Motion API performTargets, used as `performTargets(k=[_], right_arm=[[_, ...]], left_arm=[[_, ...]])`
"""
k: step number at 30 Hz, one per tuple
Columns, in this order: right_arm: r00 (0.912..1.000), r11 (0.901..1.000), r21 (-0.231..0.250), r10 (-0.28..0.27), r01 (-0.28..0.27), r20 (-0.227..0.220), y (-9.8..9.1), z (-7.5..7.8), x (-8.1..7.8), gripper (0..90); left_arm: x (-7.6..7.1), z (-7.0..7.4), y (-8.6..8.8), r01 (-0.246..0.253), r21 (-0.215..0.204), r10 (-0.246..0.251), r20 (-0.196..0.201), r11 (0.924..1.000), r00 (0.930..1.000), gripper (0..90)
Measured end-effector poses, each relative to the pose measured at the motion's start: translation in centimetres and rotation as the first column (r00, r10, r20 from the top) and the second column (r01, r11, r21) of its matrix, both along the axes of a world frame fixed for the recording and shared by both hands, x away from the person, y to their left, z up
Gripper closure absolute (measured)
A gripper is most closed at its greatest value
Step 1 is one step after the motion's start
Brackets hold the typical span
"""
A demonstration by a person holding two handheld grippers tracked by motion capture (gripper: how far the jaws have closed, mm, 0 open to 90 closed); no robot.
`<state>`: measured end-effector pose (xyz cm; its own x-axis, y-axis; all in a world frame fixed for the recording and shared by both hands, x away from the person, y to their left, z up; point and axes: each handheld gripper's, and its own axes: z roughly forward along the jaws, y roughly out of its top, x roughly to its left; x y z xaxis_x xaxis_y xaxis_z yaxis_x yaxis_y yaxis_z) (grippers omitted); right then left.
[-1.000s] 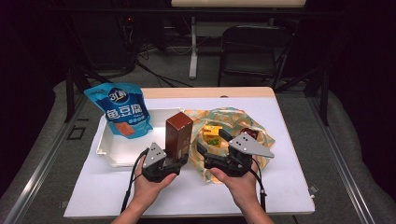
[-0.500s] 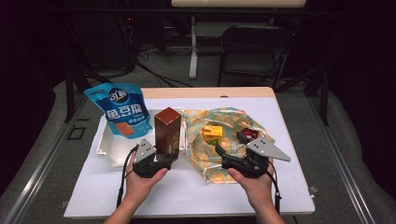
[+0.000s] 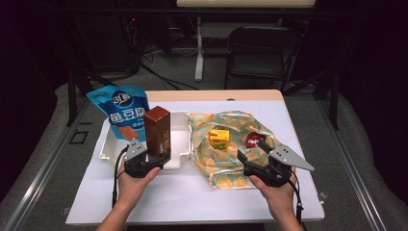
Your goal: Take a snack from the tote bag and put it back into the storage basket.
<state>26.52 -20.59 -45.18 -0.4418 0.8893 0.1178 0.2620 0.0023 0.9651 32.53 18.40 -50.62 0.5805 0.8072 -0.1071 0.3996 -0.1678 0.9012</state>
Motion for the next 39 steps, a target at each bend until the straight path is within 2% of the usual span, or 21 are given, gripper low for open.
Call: performTargets(k=[9, 14, 21, 35, 39], right_arm=[[0.9997, 0.9997, -0.004, -0.024, 0.024, -0.002, -1.5, -0.5, -0.3, 20.2], [0.9995, 0.9996, -0.013, -0.026, 0.025, -0.016, -2.1, -0.8, -0.3, 20.6], [0.9992, 0.9995, -0.009, -0.030, 0.030, -0.025, -2.6, -1.1, -0.1, 21.1], [0.9991, 0.9994, 0.000, -0.034, 0.034, -0.025, -2.7, -1.1, 0.0, 21.6], [0.9991, 0.9994, -0.002, -0.034, 0.034, -0.027, -2.7, -1.2, 0.0, 21.7]], left_arm=[[1.2, -0.9, 0.6, -0.049, 0.065, 0.053, -0.066, 0.9967, 0.9964, 44.0], [1.8, -1.5, 0.6, -0.056, 0.089, 0.065, -0.097, 0.9944, 0.9931, 44.0], [2.7, -2.1, 0.3, -0.057, 0.123, 0.076, -0.156, 0.9908, 0.9849, 43.9], [3.9, -2.2, 0.3, -0.046, 0.171, 0.085, -0.227, 0.9841, 0.9702, 43.8], [4.2, -2.3, 0.3, -0.042, 0.181, 0.088, -0.254, 0.9826, 0.9632, 43.8]])
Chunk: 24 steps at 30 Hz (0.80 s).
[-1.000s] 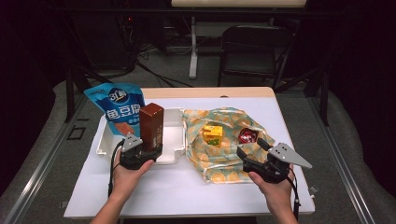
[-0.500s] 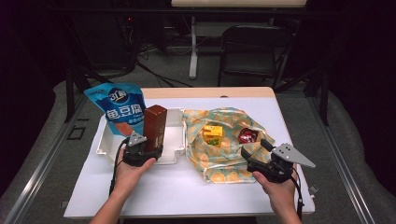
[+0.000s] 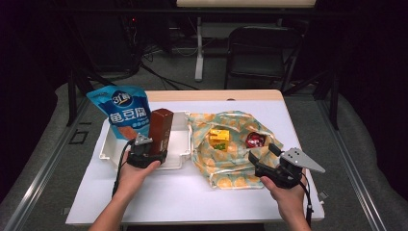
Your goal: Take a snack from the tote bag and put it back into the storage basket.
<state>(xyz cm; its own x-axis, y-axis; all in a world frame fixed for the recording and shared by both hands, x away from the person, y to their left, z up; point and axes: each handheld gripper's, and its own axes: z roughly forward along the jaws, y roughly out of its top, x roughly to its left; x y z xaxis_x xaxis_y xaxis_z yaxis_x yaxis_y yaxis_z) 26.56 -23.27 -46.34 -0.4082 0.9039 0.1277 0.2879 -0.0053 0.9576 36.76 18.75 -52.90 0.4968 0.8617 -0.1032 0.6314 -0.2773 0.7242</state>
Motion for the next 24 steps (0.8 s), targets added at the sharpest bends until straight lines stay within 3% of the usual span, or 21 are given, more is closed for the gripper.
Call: performTargets(k=[11, 24], right_arm=[[1.0000, 1.0000, 0.005, -0.002, 0.002, -0.004, 0.0, 0.0, 0.0, 21.8], [1.0000, 1.0000, 0.003, -0.003, 0.003, -0.007, 0.0, -0.1, 0.1, 22.0]], left_arm=[[0.6, -0.5, -0.3, 0.009, 0.020, -0.008, -0.059, 0.9998, 0.9982, 43.7], [1.3, -0.4, -0.6, 0.004, 0.031, -0.001, -0.097, 0.9995, 0.9953, 43.7]])
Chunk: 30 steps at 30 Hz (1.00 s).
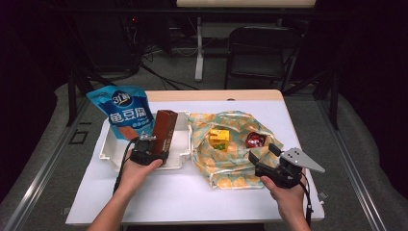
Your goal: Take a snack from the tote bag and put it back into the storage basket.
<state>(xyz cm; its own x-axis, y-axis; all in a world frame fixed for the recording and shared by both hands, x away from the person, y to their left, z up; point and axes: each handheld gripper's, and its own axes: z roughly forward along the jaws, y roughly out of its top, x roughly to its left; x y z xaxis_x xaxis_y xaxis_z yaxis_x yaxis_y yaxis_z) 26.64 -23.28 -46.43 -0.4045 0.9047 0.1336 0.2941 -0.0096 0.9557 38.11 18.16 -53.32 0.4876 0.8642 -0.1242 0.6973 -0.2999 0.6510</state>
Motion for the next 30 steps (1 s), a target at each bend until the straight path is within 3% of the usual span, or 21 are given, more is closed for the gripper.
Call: performTargets(k=[5, 7, 8, 9, 11, 15, 17, 20, 22, 26, 30], right_arm=[[1.0000, 1.0000, -0.001, -0.001, 0.001, -0.006, 0.0, -0.1, 0.0, 21.9], [1.0000, 1.0000, -0.001, 0.001, -0.001, -0.007, 0.0, -0.1, 0.0, 21.7], [1.0000, 1.0000, -0.002, 0.000, 0.000, -0.007, 0.0, -0.1, 0.0, 21.6], [1.0000, 1.0000, -0.001, -0.001, 0.001, -0.007, 0.0, -0.1, 0.0, 21.6], [1.0000, 1.0000, 0.001, -0.002, 0.002, -0.007, 0.0, -0.1, 0.0, 21.6], [1.0000, 1.0000, -0.001, -0.003, 0.003, -0.009, -0.1, -0.2, 0.1, 21.6], [1.0000, 1.0000, -0.003, -0.003, 0.003, -0.006, -0.1, -0.2, 0.1, 21.7], [1.0000, 1.0000, -0.002, -0.001, 0.001, -0.007, 0.0, -0.2, 0.1, 21.8], [1.0000, 1.0000, -0.001, -0.003, 0.003, -0.006, 0.1, -0.2, 0.1, 21.8], [0.9999, 1.0000, 0.001, -0.003, 0.003, -0.010, 0.0, -0.3, 0.1, 22.1], [0.9999, 1.0000, -0.001, -0.003, 0.003, -0.013, -0.1, -0.3, 0.1, 22.4]], left_arm=[[0.1, -0.1, 0.1, -0.004, -0.021, 0.004, 0.008, 0.9998, 1.0000, 41.9], [0.2, 0.1, 0.4, -0.012, -0.057, 0.012, 0.004, 0.9983, 0.9999, 27.3], [0.1, 0.2, 0.5, -0.019, -0.071, 0.021, 0.015, 0.9973, 0.9997, 21.8], [0.0, 0.4, 0.6, -0.015, -0.085, 0.017, 0.022, 0.9963, 0.9996, 20.5], [-0.4, 0.9, 0.8, -0.036, -0.099, 0.044, 0.072, 0.9945, 0.9965, 19.9], [-1.6, 1.9, 1.1, -0.087, -0.117, 0.106, 0.163, 0.9894, 0.9809, 33.0], [-2.2, 2.3, 1.1, -0.097, -0.147, 0.124, 0.191, 0.9845, 0.9738, 50.0], [-2.6, 2.0, 0.8, -0.040, -0.169, 0.069, 0.166, 0.9848, 0.9837, 76.3], [-2.9, 1.5, 0.2, -0.018, -0.154, 0.041, 0.146, 0.9880, 0.9885, 85.3], [-2.8, 0.5, -0.2, -0.021, -0.124, 0.035, 0.107, 0.9921, 0.9936, 90.0], [-2.9, 0.4, 0.3, -0.051, -0.126, 0.064, 0.100, 0.9907, 0.9929, 90.0]])
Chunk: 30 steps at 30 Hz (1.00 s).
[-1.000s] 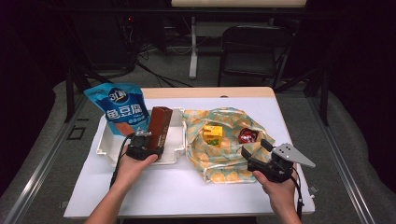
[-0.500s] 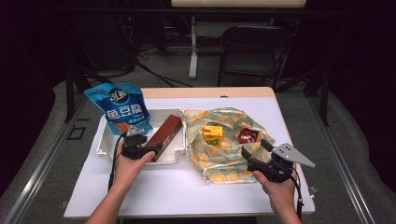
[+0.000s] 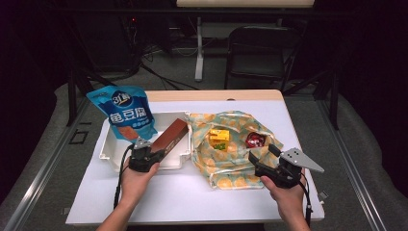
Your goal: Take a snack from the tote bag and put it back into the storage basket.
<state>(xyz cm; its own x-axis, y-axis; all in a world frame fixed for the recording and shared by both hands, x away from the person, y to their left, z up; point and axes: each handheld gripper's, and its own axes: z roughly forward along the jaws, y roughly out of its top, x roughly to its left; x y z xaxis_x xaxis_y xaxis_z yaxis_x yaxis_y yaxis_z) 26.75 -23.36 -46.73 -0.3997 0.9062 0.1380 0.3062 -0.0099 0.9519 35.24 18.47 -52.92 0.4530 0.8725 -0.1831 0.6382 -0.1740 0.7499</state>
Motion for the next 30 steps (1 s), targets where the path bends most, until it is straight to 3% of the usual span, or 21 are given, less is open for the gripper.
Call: performTargets(k=[10, 16, 19, 25, 30], right_arm=[[1.0000, 1.0000, 0.001, -0.001, 0.001, -0.004, 0.0, 0.0, 0.0, 23.0], [1.0000, 1.0000, 0.002, -0.003, 0.003, -0.006, 0.1, -0.2, 0.1, 23.1], [1.0000, 1.0000, 0.001, -0.002, 0.002, -0.010, 0.1, -0.2, 0.1, 23.1], [1.0000, 1.0000, 0.007, -0.007, 0.007, -0.006, 0.0, -0.3, 0.2, 23.2], [1.0000, 1.0000, 0.002, -0.002, 0.002, -0.010, 0.0, -0.3, 0.1, 23.2]], left_arm=[[0.6, 0.1, 2.9, -0.112, -0.016, 0.112, 0.000, 0.9936, 0.9937, 90.0], [1.3, 0.2, 3.9, -0.175, -0.005, 0.175, -0.008, 0.9845, 0.9845, 90.0], [1.3, 0.4, 4.0, -0.201, -0.024, 0.201, 0.003, 0.9794, 0.9796, 90.0], [2.5, 1.8, 2.4, -0.184, -0.056, 0.187, 0.049, 0.9813, 0.9812, 90.0], [4.9, 1.9, 0.0, -0.190, -0.021, 0.191, 0.069, 0.9816, 0.9792, 90.0]])
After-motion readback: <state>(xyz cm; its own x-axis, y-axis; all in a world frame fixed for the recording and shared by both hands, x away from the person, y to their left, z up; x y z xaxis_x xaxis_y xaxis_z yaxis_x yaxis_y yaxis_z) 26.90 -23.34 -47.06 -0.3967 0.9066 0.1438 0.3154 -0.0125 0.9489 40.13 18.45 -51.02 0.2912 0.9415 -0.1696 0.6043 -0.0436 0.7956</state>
